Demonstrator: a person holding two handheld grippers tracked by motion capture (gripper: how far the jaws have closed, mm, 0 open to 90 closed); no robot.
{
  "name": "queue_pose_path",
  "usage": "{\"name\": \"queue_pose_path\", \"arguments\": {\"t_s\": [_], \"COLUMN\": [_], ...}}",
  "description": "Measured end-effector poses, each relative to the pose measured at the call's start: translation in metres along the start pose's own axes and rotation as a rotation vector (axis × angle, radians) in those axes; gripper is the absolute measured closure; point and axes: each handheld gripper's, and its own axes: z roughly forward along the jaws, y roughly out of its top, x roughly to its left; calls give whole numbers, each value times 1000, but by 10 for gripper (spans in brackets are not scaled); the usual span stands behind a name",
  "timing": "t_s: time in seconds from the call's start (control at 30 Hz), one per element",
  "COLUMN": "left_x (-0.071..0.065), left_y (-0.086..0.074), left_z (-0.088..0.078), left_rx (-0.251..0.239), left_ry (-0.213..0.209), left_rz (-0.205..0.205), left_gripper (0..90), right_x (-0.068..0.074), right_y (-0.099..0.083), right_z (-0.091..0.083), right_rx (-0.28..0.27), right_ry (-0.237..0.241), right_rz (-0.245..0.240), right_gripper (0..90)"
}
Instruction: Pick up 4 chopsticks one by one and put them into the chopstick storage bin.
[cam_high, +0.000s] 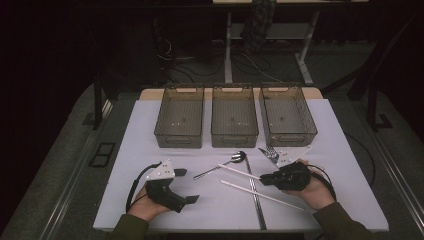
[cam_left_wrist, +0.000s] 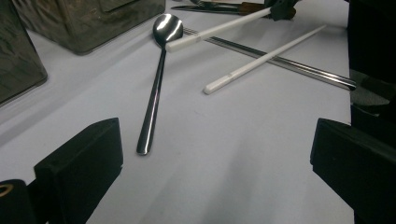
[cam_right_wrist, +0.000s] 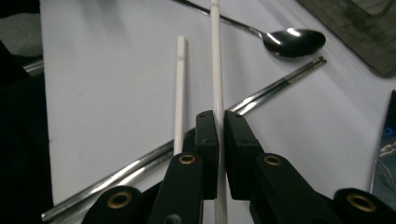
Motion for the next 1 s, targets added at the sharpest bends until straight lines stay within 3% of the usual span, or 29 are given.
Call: {"name": "queue_pose_path", "arguments": {"t_s": [1.0], "left_x": [-1], "left_y": [-1], "left_z": [3], "left_rx": [3], "left_ry": [9], "left_rz": [1], "left_gripper": [0], "right_x": [-9], "right_y": [47], "right_z": [-2], "right_rx": [-56], "right_ry": [-73], "right_rz": [24], "right_gripper": [847]}}
